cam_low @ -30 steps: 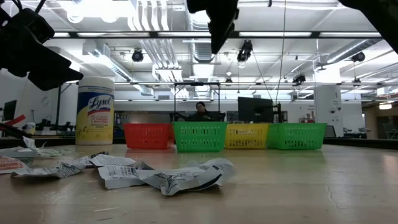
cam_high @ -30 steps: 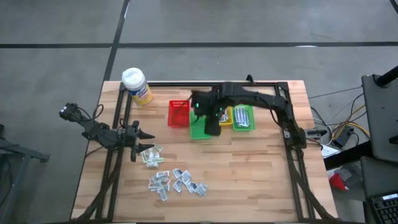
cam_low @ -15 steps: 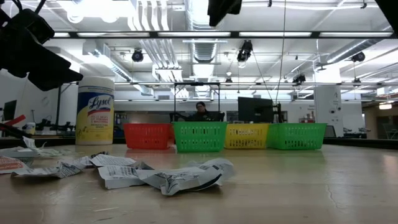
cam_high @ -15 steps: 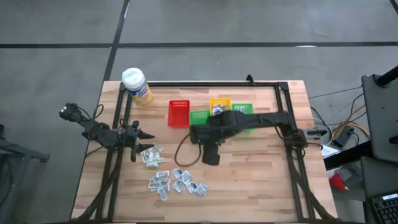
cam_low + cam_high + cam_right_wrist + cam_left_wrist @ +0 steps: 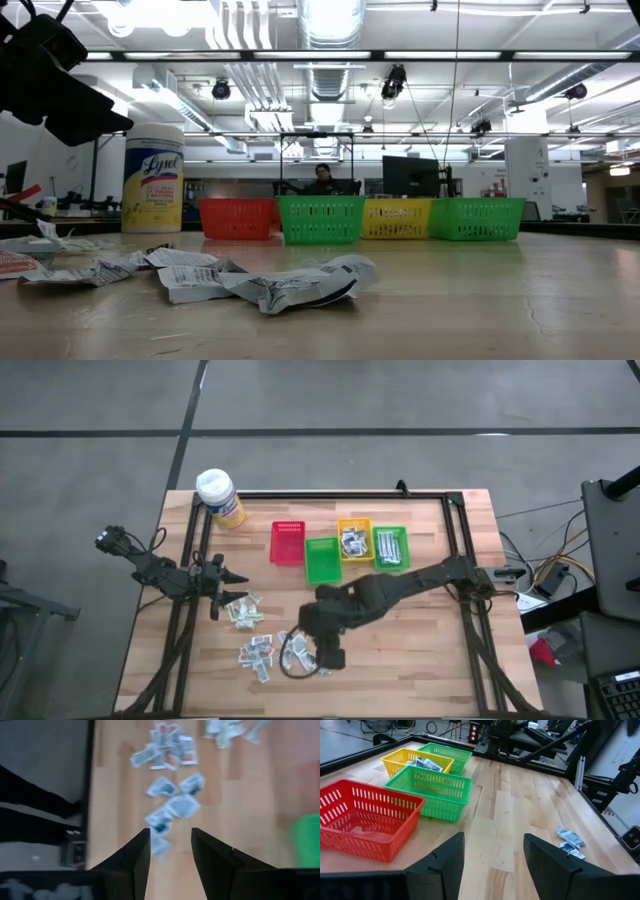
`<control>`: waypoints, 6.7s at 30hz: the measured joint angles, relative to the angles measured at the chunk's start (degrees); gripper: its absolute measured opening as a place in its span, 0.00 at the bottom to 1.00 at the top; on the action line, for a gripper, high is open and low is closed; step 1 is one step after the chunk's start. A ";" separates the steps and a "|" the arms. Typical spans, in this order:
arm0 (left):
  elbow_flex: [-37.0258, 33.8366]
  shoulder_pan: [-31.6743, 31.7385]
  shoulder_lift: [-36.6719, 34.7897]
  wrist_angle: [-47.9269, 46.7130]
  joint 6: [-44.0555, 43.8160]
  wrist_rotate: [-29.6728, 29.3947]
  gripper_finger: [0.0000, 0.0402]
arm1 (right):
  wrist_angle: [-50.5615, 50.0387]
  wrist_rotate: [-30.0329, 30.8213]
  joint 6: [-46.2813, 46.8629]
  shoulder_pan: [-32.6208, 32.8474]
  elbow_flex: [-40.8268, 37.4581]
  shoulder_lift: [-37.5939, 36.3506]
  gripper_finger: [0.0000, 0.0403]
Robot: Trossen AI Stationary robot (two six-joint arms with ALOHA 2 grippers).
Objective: Pick & Place First Aid Supplies
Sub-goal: Put the alcohol pad into the yellow basket
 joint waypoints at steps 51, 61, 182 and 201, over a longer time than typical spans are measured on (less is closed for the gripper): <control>-0.02 0.00 0.44 -0.13 0.22 -0.01 0.49 | 9.27 -10.30 31.22 2.82 -12.08 12.79 0.39; -0.02 0.00 0.44 -0.15 0.22 -0.01 0.49 | 12.54 -12.08 32.88 2.89 -15.30 12.79 0.36; -0.04 0.00 0.46 -0.20 0.71 -0.03 0.49 | -21.62 1.33 22.16 -5.05 1.14 7.02 0.02; -0.07 0.00 0.59 -0.15 0.66 -0.03 0.49 | -21.63 13.83 5.41 -18.18 1.08 -0.14 0.02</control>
